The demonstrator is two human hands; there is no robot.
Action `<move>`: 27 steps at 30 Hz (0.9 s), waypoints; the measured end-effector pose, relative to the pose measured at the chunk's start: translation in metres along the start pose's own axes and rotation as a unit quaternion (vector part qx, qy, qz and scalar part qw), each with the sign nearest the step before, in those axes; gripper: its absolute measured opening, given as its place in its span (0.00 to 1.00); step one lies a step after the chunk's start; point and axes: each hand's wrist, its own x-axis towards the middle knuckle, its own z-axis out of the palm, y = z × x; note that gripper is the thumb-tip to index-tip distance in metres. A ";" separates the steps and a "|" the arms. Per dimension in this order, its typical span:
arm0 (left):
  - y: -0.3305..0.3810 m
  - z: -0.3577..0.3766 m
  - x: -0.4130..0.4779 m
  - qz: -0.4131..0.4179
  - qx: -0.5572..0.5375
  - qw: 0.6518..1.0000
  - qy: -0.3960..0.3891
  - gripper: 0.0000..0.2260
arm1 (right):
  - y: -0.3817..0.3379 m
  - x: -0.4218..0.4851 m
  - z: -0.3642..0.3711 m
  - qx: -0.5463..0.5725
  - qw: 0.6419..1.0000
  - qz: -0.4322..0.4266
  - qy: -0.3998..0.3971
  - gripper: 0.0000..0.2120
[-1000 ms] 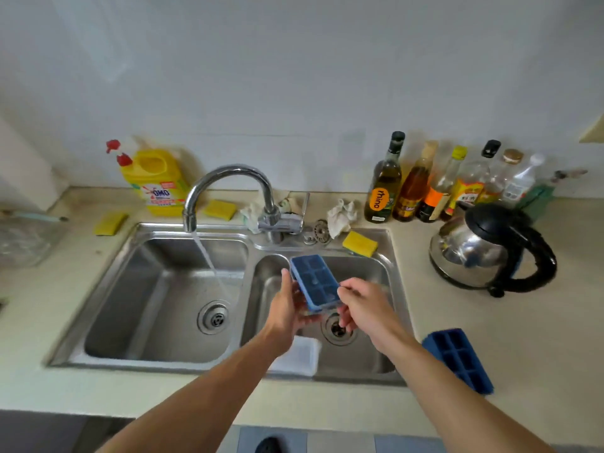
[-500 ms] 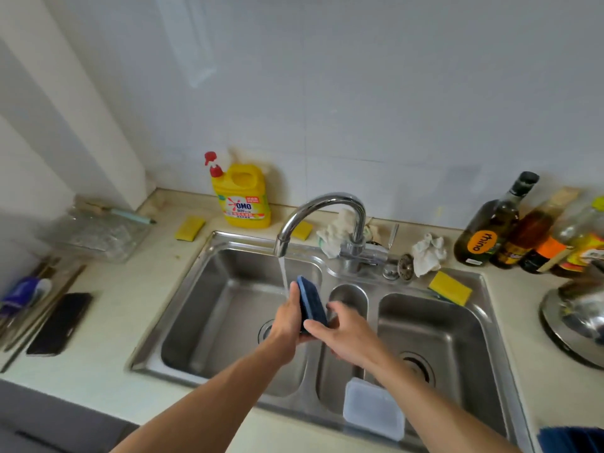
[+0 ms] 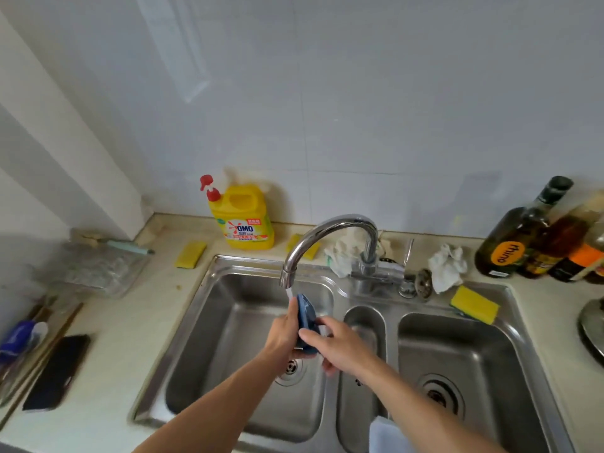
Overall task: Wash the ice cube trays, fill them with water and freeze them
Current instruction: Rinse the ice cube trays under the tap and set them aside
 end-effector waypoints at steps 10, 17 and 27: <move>0.043 -0.035 0.061 0.044 0.161 0.985 -0.041 0.22 | -0.029 0.047 0.036 0.207 0.975 0.047 0.072 0.19; 0.058 -0.050 0.077 0.060 0.237 0.967 -0.072 0.31 | -0.039 0.062 0.054 0.231 0.964 0.060 0.114 0.20; 0.067 -0.050 0.079 0.095 0.307 0.938 -0.128 0.29 | -0.041 0.062 0.058 0.245 0.956 0.069 0.143 0.18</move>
